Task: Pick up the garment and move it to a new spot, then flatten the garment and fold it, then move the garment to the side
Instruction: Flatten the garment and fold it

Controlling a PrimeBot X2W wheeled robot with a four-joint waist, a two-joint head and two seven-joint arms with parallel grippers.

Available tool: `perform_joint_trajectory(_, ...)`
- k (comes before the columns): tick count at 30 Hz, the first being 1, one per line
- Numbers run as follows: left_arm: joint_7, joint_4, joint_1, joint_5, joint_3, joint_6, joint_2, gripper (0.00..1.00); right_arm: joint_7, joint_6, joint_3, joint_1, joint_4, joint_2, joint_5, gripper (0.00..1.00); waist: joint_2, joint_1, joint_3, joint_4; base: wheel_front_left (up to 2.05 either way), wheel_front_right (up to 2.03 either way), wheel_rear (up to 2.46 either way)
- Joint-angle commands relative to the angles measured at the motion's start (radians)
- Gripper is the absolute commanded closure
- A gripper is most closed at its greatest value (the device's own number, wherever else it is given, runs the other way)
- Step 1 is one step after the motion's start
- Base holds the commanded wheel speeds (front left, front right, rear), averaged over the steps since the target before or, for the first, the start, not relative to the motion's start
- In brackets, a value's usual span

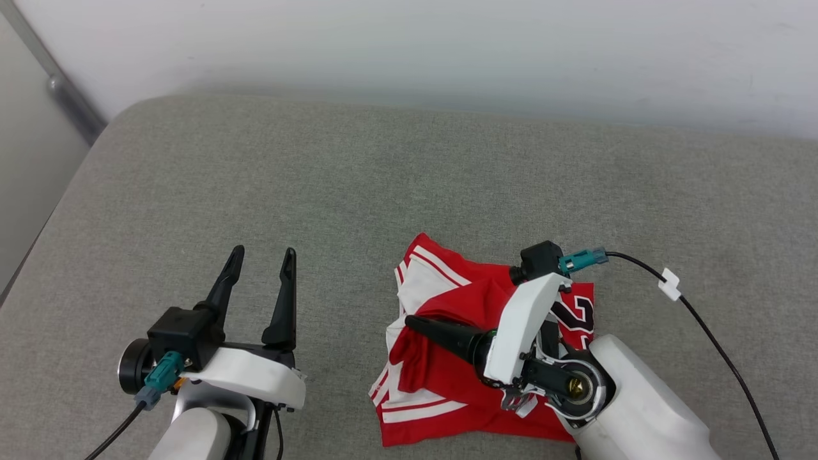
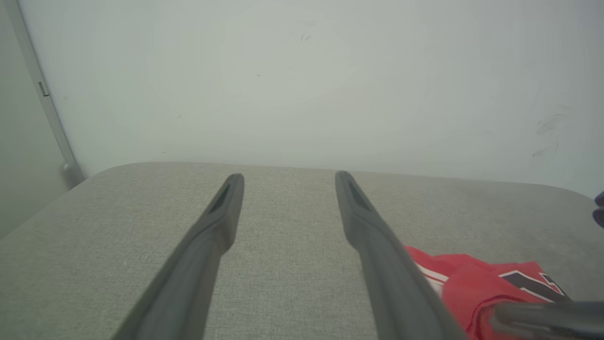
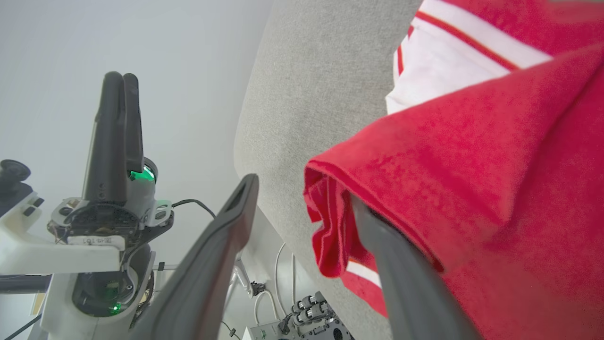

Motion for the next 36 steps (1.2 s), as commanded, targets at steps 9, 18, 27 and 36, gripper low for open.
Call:
perform_joint_trajectory(9, -0.008, 0.013, 0.014, -0.003, 0.007, 0.006, 0.004, 0.00, -0.213, 0.000, 0.228, -0.094, -0.053, -0.155, -0.265, 0.00, 0.0000, 0.0000, -0.028, -0.045, 0.00, 0.00, 0.00)
perform_joint_trajectory(18, -0.007, 0.006, 0.053, -0.011, 0.025, 0.029, 0.019, 0.00, -0.521, 0.000, 0.070, -0.025, 0.019, -0.237, -0.510, 0.00, 0.0000, 0.0000, -0.066, -0.104, 0.00, 0.00, 0.00)
perform_joint_trajectory(27, -0.008, 0.004, 0.106, -0.022, 0.046, 0.052, 0.037, 0.00, -0.687, 0.000, -0.281, 0.179, -0.115, -0.219, -0.747, 0.00, 0.0000, 0.0000, -0.095, -0.156, 0.00, 0.00, 0.00)
perform_joint_trajectory(36, -0.004, 0.021, 0.140, -0.012, 0.038, 0.062, 0.055, 0.00, -0.587, 0.000, -0.474, 0.458, -0.436, -0.092, -0.928, 0.00, 0.0000, 0.0000, -0.121, -0.174, 0.00, 0.00, 0.00)
